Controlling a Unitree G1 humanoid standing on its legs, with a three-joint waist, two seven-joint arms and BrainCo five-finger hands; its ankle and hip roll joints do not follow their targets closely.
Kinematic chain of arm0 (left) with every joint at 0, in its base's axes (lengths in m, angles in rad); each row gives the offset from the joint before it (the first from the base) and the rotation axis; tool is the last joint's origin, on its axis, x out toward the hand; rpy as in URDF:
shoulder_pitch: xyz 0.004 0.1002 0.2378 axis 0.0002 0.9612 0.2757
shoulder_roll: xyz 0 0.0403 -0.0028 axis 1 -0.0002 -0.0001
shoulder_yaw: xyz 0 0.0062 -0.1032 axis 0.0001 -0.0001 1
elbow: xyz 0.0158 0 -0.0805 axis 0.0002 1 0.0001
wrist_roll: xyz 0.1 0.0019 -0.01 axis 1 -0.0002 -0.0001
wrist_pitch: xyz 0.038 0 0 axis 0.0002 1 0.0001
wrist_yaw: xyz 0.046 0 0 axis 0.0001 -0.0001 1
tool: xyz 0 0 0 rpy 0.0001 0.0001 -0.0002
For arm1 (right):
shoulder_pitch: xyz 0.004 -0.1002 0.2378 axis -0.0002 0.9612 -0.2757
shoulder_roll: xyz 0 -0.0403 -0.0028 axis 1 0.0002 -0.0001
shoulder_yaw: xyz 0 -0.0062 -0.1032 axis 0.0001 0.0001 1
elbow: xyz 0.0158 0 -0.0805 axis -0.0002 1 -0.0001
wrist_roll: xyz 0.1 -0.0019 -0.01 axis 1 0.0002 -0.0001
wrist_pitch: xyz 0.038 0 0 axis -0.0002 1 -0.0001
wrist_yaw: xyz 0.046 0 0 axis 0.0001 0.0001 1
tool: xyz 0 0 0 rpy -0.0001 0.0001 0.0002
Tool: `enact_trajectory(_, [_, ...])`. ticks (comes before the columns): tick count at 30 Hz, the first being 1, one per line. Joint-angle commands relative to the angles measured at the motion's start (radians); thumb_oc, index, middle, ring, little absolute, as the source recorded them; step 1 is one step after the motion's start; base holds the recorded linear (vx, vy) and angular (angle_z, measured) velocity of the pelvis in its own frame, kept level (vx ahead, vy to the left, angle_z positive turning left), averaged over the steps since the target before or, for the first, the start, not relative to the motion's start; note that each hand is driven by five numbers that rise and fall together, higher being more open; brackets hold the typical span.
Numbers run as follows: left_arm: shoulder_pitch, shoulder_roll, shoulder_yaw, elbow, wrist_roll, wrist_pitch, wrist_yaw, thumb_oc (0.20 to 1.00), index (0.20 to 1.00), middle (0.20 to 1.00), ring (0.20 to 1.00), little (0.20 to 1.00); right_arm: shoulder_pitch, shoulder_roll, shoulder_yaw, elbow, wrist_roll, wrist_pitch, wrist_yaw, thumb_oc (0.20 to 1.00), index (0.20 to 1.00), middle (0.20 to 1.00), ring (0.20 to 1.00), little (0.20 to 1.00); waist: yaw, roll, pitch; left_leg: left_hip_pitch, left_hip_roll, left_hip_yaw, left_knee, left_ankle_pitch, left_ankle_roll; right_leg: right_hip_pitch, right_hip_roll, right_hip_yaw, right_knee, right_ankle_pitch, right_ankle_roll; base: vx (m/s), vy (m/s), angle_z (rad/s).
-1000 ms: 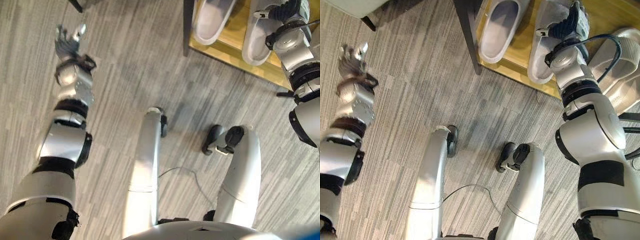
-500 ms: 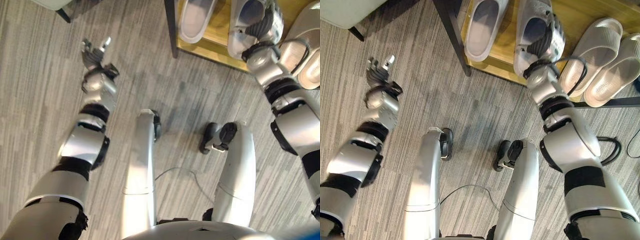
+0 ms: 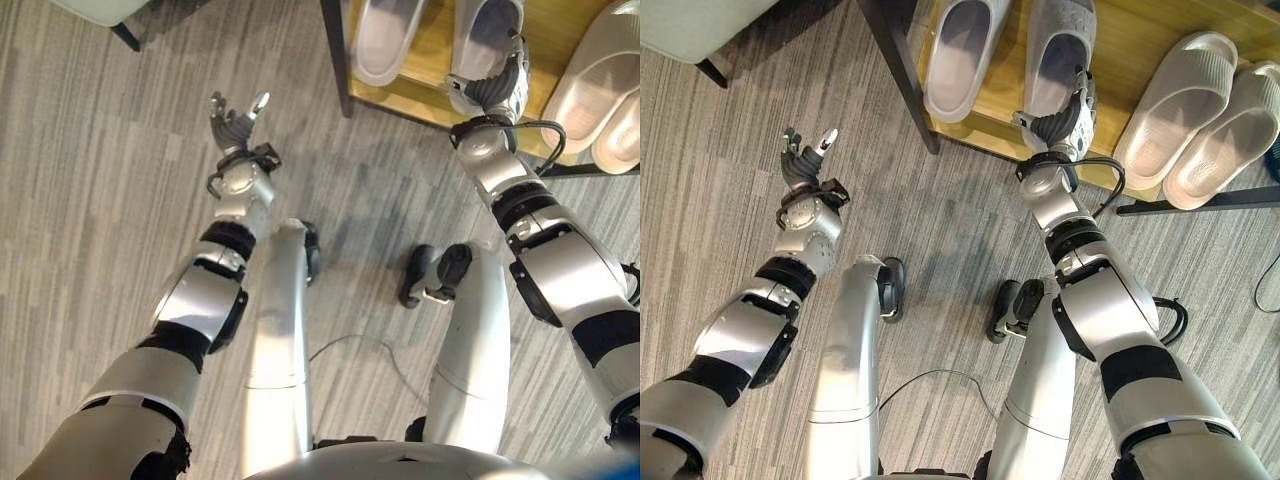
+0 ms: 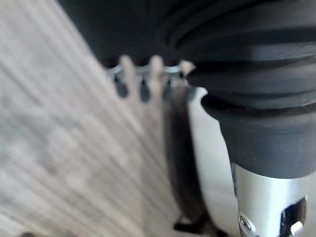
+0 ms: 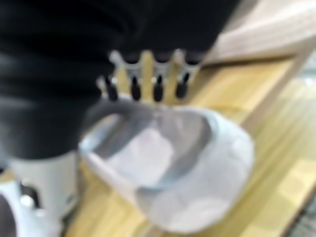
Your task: Arrange the slippers neatly on the shoe rack.
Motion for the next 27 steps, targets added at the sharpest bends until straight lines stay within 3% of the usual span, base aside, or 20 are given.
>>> enact_trajectory(1, [-0.039, 0.056, 0.016, 0.085, 0.025, -0.026, 0.003, 1.000, 1.000, 1.000, 1.000, 1.000, -0.072, 0.097, 0.022, 0.093, 0.144, -0.075, 0.042, 1.000, 1.000, 1.000, 1.000, 1.000, -0.030, 0.017, -0.046, 0.012, -0.011, -0.052, -0.161, 0.070, -0.009, 0.030, 0.015, 0.092, -0.074, 0.109, 0.083, 0.00, 0.000, 0.00])
enact_trajectory(8, [-0.113, 0.061, -0.023, 0.122, 0.044, -0.007, -0.004, 1.000, 1.000, 1.000, 1.000, 1.000, -0.114, 0.130, 0.042, 0.115, 0.255, -0.129, 0.078, 1.000, 1.000, 1.000, 1.000, 1.000, -0.030, 0.016, -0.057, 0.012, -0.005, -0.050, -0.184, 0.077, -0.015, 0.030, 0.015, 0.087, -0.097, 0.113, 0.088, 0.00, 0.000, 0.00])
enact_trajectory(27, [-0.162, 0.092, -0.050, 0.180, 0.025, 0.004, -0.039, 1.000, 1.000, 1.000, 1.000, 1.000, -0.183, 0.133, 0.145, 0.138, 0.238, -0.098, 0.149, 1.000, 1.000, 1.000, 1.000, 1.000, -0.015, 0.002, -0.063, 0.012, -0.013, -0.055, -0.177, 0.082, -0.019, 0.031, 0.010, 0.089, -0.085, 0.116, 0.093, 0.00, 0.000, 0.00])
